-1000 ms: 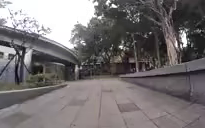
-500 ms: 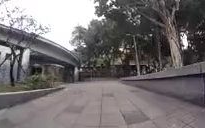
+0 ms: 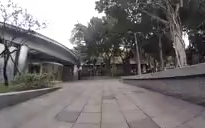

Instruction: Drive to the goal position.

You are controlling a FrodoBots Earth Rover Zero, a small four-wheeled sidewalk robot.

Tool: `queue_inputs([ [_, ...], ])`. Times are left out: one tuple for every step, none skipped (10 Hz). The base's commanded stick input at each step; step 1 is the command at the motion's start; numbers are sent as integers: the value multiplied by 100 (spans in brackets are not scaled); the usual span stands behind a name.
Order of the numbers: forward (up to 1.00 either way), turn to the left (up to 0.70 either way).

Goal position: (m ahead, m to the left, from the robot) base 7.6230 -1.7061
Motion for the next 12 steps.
queue_inputs([
  [70, 0],
  [70, 0],
  [70, 0],
  [70, 0],
  [70, 0],
  [70, 0],
  [70, 0],
  [70, 0],
  [70, 0],
  [70, 0],
  [70, 0],
  [70, 0],
])
